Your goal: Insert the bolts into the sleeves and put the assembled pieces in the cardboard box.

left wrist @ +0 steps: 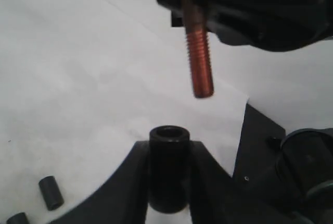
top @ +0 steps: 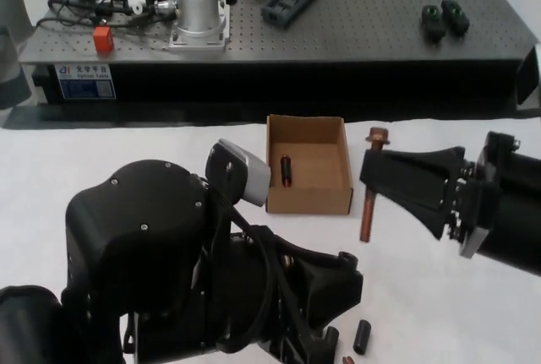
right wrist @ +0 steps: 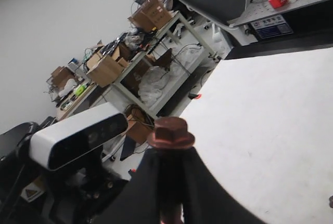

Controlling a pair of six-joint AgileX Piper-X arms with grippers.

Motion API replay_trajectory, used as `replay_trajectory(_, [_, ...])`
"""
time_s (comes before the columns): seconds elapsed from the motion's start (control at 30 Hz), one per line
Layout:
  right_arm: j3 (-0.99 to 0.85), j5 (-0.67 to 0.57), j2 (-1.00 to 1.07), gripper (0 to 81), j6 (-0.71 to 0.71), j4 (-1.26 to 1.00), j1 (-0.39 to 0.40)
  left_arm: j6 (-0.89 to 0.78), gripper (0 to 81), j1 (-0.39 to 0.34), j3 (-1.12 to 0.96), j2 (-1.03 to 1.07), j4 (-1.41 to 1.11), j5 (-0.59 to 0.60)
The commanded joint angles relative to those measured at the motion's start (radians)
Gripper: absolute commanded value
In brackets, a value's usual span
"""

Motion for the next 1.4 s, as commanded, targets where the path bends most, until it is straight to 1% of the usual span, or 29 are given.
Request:
replay_trajectory(0.0, [0.0,-0.02,0.008,0.6,0.012,-0.026,0.059,-0.015,0.6,-0.003,-0.001,-0.011,-0.04,0.017])
replay_trajectory(0.17, [0.0,0.037,0.008,0.6,-0.004,0.011,0.072,-0.025,0.6,-0.003,-0.001,-0.011,-0.081,0.037])
replay_trajectory(0.37, [0.001,0.037,0.009,0.6,0.0,0.016,0.072,-0.025,0.6,-0.003,-0.001,-0.011,-0.084,0.037])
replay_trajectory(0.5, [0.001,0.031,0.009,0.6,0.049,-0.065,0.072,-0.025,0.6,-0.003,-0.001,-0.011,-0.081,0.039])
replay_trajectory(0.67, [0.01,0.092,0.009,0.6,0.041,-0.073,0.072,-0.025,0.6,-0.003,-0.001,-0.011,-0.083,0.062])
replay_trajectory(0.8, [0.021,0.092,0.009,0.6,0.041,-0.048,0.072,-0.025,0.6,-0.003,-0.001,-0.011,-0.089,0.062])
replay_trajectory(0.93, [0.021,0.085,0.009,0.6,0.003,0.01,0.072,-0.025,0.6,-0.003,-0.001,-0.011,-0.092,0.054])
replay_trajectory(1.17, [0.021,0.053,0.009,0.6,0.003,0.008,0.072,-0.028,0.6,-0.003,-0.001,-0.011,-0.092,-0.014])
replay_trajectory(1.37, [0.021,0.028,0.009,0.6,0.003,0.008,0.072,-0.028,0.6,-0.003,-0.001,-0.011,-0.092,-0.023])
